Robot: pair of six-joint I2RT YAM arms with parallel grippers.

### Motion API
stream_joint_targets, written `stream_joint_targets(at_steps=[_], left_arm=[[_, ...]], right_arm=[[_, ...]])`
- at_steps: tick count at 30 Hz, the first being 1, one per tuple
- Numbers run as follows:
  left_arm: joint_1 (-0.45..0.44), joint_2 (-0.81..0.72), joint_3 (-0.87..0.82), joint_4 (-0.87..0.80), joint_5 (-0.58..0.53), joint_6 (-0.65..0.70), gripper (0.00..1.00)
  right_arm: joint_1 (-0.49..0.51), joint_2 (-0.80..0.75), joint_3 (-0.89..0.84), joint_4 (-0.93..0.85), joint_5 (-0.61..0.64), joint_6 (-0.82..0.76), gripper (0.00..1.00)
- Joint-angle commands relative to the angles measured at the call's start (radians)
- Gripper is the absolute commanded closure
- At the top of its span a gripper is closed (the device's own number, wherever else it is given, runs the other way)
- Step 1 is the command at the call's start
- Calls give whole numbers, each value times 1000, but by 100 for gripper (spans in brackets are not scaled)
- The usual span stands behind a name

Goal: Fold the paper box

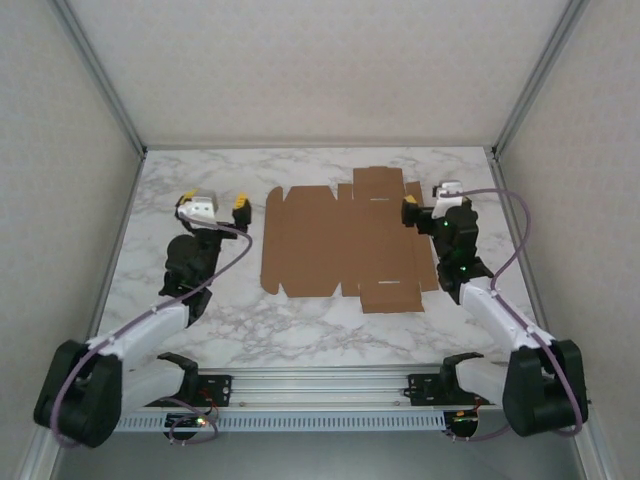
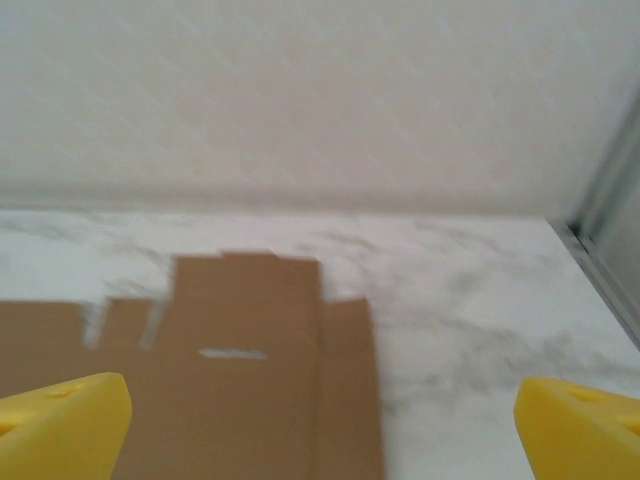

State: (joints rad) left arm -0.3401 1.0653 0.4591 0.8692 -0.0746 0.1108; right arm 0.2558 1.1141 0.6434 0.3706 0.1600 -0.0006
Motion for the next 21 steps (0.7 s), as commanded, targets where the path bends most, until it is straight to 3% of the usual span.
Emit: stream_joint_targets(at_steps=[1, 4, 6, 8, 10, 12, 14, 15, 18, 21], left_arm=[[-106, -55, 152, -306, 174, 147, 1], [-190, -36, 281, -598, 129, 122, 0], [-237, -55, 311, -665, 5, -2, 1], [-262, -93, 318, -690, -90, -129, 1], [-262, -123, 332, -701, -101, -199, 0], [-261, -129, 389, -785, -194, -298, 1], [-245, -109, 429, -839, -352, -419, 0], [-230, -103, 421, -830, -377, -467, 0], [-184, -49, 413, -823, -258, -546, 0], [-178, 118, 541, -985, -148, -578, 0]], right_arm=[[158, -65, 127, -202, -14, 26, 1], [293, -83, 224, -332, -15, 29, 1], [343, -91, 331, -498, 1, 68, 1], [362, -87, 414, -655, 40, 121, 1], [370, -67, 526, -815, 144, 220, 1], [363, -28, 631, -980, 115, 273, 1], [362, -11, 649, -1001, 117, 309, 1], [357, -17, 635, -986, 117, 337, 1], [332, -46, 547, -869, -4, 390, 1], [287, -11, 506, -830, -27, 481, 1]])
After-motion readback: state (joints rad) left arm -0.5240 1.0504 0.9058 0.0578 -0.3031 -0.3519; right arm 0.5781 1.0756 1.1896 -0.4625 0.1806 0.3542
